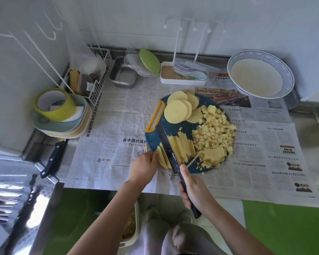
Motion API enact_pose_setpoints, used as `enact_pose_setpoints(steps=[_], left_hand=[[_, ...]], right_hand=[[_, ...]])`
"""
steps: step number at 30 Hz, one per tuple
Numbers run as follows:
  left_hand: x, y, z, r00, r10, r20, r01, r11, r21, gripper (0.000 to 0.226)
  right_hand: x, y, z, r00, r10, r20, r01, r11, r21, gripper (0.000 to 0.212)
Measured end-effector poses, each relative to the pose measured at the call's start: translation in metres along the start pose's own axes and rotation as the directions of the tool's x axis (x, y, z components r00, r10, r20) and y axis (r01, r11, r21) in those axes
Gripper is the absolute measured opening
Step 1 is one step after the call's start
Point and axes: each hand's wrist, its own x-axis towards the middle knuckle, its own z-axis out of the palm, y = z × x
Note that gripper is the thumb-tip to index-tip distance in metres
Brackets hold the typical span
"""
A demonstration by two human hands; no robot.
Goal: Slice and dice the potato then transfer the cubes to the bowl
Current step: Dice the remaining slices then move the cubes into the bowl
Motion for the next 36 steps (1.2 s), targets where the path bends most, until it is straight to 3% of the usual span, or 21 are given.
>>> enact_pose_setpoints(steps=[5,9,13,17,18,21,24,27,31,36], left_hand=[[-0.003,0.007,-0.006,0.988,0.051,0.143,-0.079,0.977,0.196,0.035],[0.006,-0.001,-0.006,0.973,0.079,0.217,-0.134,0.958,0.254,0.031],[0.013,0.000,-0.012,0.926,0.115,0.359,-0.252,0.897,0.362,0.032],[0.019,-0.002,-0.018,0.803,0.271,0.530,-0.560,0.647,0.517,0.021],[0.022,-0.006,-0.016,0.791,0.325,0.519,-0.599,0.583,0.549,0.023],[0.025,0.001,-0.015,0.778,0.300,0.553,-0.622,0.493,0.609,0.030],[0.028,0.002,-0.014,0.782,0.330,0.528,-0.619,0.511,0.597,0.028],[0.029,-0.004,-0.011,0.785,0.200,0.586,-0.600,0.478,0.641,0.037],[0.026,-0.004,-0.014,0.725,0.368,0.582,-0.687,0.432,0.584,0.035],[0.031,-0.013,-0.013,0.712,0.413,0.568,-0.702,0.394,0.594,0.048]], right_hand=[[-0.006,0.011,0.009,0.999,0.032,-0.013,-0.033,0.998,-0.048,0.069],[-0.006,0.014,0.015,0.999,0.040,-0.026,-0.042,0.998,-0.049,0.064],[-0.003,0.016,0.019,0.997,0.045,-0.056,-0.049,0.997,-0.056,0.061],[0.001,0.019,0.026,0.995,0.037,-0.093,-0.045,0.995,-0.091,0.059],[0.001,0.020,0.027,0.994,0.031,-0.100,-0.042,0.993,-0.113,0.060],[0.003,0.021,0.029,0.993,0.010,-0.117,-0.031,0.983,-0.181,0.060],[0.003,0.020,0.030,0.993,0.008,-0.122,-0.034,0.977,-0.209,0.060],[0.003,0.018,0.029,0.993,0.013,-0.117,-0.039,0.973,-0.226,0.060],[0.001,0.015,0.029,0.993,-0.021,-0.120,-0.014,0.961,-0.277,0.060],[0.001,0.015,0.031,0.991,-0.034,-0.133,-0.008,0.952,-0.305,0.062]])
